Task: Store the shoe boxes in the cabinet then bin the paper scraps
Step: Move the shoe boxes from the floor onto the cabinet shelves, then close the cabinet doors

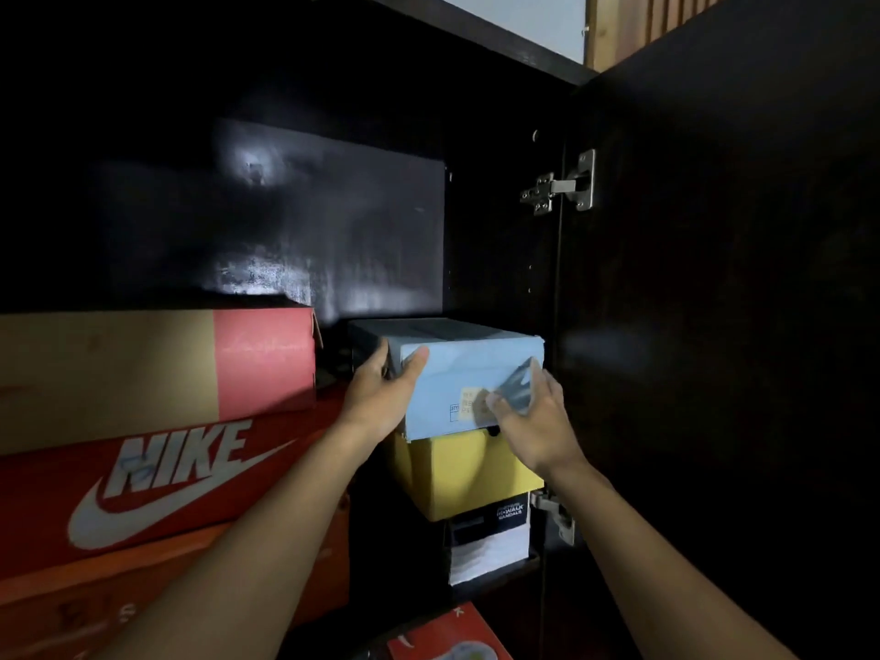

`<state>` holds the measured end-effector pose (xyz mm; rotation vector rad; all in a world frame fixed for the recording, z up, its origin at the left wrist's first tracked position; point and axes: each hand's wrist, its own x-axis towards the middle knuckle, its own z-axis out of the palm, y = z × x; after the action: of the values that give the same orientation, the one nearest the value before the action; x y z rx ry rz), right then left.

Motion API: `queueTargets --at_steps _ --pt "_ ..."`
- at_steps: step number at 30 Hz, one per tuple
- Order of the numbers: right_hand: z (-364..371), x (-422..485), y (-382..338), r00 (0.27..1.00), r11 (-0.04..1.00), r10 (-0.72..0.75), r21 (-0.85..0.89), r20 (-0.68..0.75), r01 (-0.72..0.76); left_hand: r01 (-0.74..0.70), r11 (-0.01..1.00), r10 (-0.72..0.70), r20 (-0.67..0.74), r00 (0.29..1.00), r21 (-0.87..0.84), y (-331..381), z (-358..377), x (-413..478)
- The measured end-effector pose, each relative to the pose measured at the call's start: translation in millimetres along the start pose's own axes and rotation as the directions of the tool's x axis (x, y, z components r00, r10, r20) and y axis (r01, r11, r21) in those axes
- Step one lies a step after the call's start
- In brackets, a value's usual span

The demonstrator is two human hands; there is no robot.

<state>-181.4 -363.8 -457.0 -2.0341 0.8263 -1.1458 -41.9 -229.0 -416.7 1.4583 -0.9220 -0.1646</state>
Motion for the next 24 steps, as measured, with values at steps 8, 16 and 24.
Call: queueTargets --at_steps 8,16,24 --pt "-4 14 1 0.988 0.995 0.086 -0.054 0.127 -0.08 0.071 0.991 -0.076 0.044 0.996 0.117 -3 10 18" --pt "-74 -77 -16 0.979 0.991 -0.12 -0.076 -0.167 0.109 -0.034 0.798 0.167 -0.167 0.972 0.602 31 22 -13" --pt "-157 -176 -35 0.416 0.886 -0.463 -0.402 -0.783 0.229 -0.359 0.921 0.297 0.322 0.899 0.153 100 56 -89"
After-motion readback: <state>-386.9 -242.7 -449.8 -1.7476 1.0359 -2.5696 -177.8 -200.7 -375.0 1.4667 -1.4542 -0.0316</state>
